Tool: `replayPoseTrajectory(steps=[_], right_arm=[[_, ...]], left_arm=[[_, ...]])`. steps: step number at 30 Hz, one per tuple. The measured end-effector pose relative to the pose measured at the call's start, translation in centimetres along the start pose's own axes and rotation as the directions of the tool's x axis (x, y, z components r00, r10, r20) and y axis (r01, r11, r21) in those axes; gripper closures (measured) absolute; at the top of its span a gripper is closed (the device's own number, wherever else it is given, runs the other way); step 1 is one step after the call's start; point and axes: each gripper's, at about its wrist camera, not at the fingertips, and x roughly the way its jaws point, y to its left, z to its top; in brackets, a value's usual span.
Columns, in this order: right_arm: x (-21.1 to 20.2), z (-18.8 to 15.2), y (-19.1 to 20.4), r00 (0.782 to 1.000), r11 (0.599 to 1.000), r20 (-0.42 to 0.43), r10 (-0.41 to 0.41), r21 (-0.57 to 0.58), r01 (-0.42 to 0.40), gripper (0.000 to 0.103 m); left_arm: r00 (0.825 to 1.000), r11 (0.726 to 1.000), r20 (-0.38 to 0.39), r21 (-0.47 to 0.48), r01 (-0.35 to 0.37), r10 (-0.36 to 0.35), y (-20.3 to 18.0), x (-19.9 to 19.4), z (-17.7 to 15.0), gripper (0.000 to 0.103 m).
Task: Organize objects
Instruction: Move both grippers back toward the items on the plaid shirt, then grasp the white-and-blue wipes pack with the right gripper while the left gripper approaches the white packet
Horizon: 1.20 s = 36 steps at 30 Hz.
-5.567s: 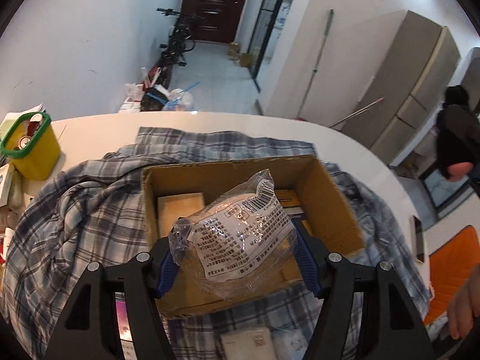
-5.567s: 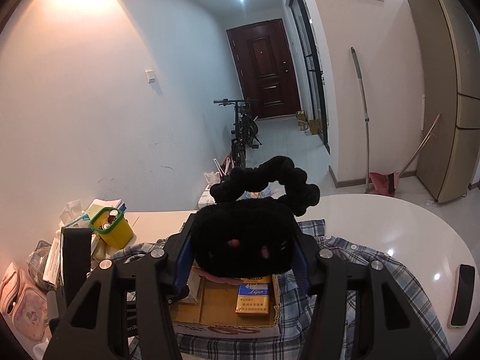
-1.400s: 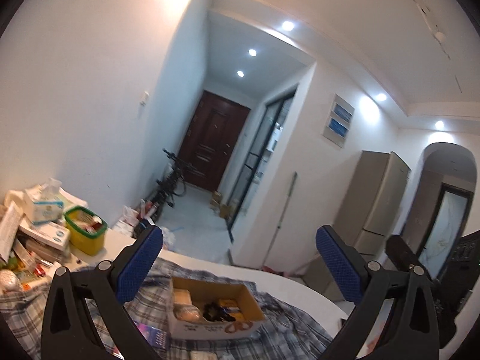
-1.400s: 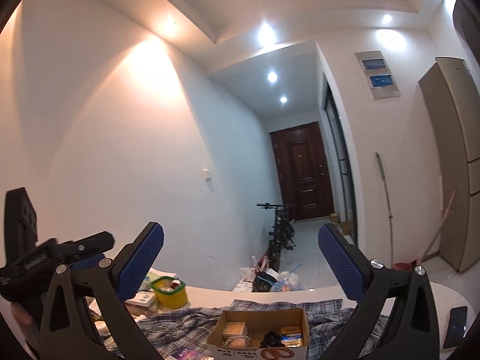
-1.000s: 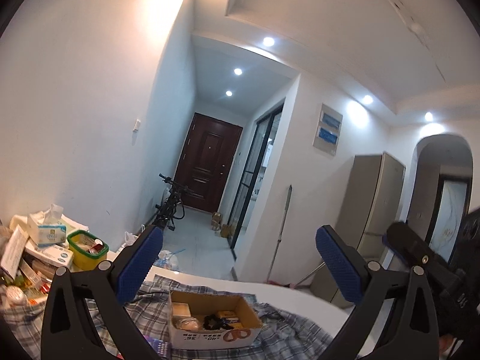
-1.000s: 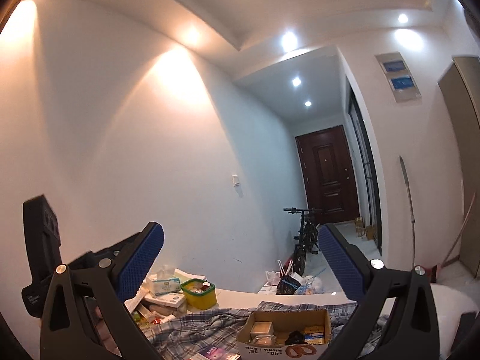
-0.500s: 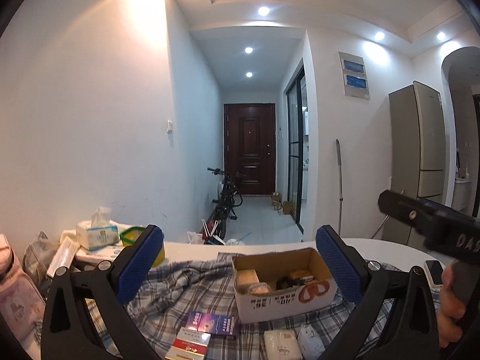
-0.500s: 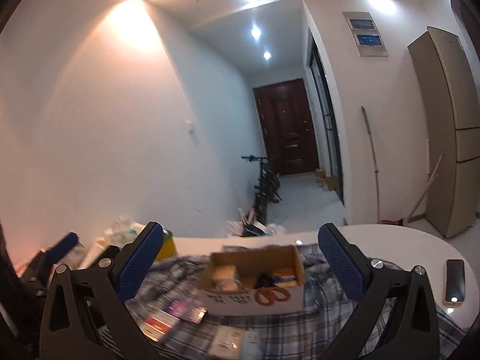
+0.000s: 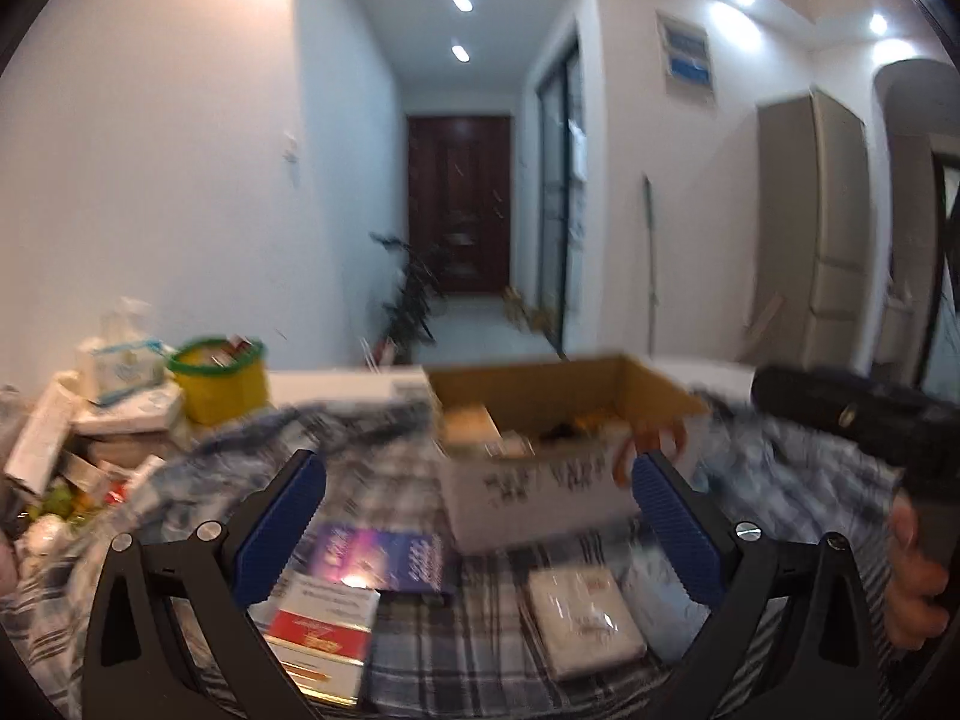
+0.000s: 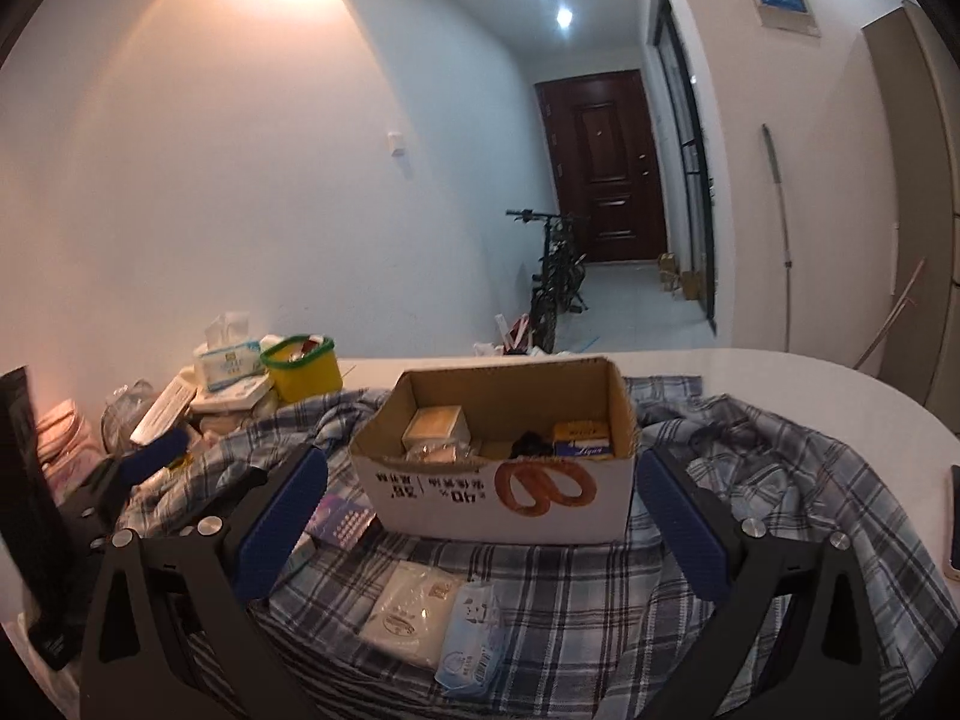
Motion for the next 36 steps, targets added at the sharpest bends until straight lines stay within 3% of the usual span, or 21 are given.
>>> replayPoseTrajectory(steps=[1, 3, 6, 12, 16, 20, 24, 27, 29, 32, 35, 36], right_arm=[[0.3, -0.2, -0.3, 1.000, 1.000, -0.023, 0.017, 0.013, -0.016, 0.000], [1.1, -0.4, -0.6, 0.996, 0.998, -0.075, 0.051, 0.031, -0.049, 0.000], [1.6, -0.6, -0.9, 0.992, 0.998, -0.114, 0.058, 0.041, -0.054, 0.000], [3.8, -2.2, -1.4, 0.976, 0.997, -0.214, 0.038, 0.079, -0.022, 0.000], [5.7, -3.6, -2.5, 0.948, 0.990, -0.315, 0.045, 0.144, 0.001, 0.000], [6.6, -4.4, -3.5, 0.928, 0.974, -0.365, 0.080, 0.227, 0.005, 0.000], [7.1, -4.8, -3.7, 0.919, 0.974, -0.391, 0.053, 0.222, 0.038, 0.000], [7.9, -5.3, -3.8, 0.899, 0.975, -0.433, 0.067, 0.222, 0.035, 0.000], [8.6, -5.9, -3.6, 0.879, 0.974, -0.468, 0.089, 0.226, 0.022, 0.006], [9.8, -6.7, -3.4, 0.844, 0.975, -0.524, 0.117, 0.222, 0.002, 0.025], [10.4, -7.3, -4.0, 0.825, 0.964, -0.543, 0.156, 0.267, -0.007, 0.036], [10.4, -7.3, -4.1, 0.831, 0.965, -0.536, 0.147, 0.263, -0.002, 0.043]], left_arm=[[0.994, 1.000, -0.108, -0.002, 0.019, -0.019, -0.1, 1.6, -0.3, 0.000], [0.968, 0.995, -0.235, -0.078, 0.066, -0.083, 0.7, 3.7, -1.2, 0.000], [0.938, 0.985, -0.330, -0.164, 0.051, -0.104, 1.9, 5.4, -2.0, 0.000], [0.944, 0.989, -0.326, -0.147, 0.004, -0.053, 1.8, 5.3, -2.5, 0.000], [0.946, 0.993, -0.325, -0.111, -0.041, 0.003, 1.4, 5.6, -2.7, 0.000], [0.920, 0.995, -0.391, -0.083, -0.046, 0.010, 1.2, 7.0, -3.0, 0.000], [0.915, 0.995, -0.403, -0.082, -0.064, 0.025, 1.5, 7.1, -3.2, 0.000], [0.905, 0.997, -0.425, -0.051, -0.050, 0.024, 0.9, 7.5, -3.4, 0.000], [0.904, 0.998, -0.426, -0.044, -0.048, 0.025, 0.7, 7.5, -3.5, 0.000], [0.910, 0.997, -0.411, -0.032, -0.074, 0.055, 0.6, 7.1, -3.4, 0.001], [0.910, 0.998, -0.412, 0.002, -0.058, 0.053, -0.1, 7.1, -3.4, 0.000], [0.911, 0.998, -0.410, 0.006, -0.055, 0.053, -0.2, 7.0, -3.4, 0.000]])
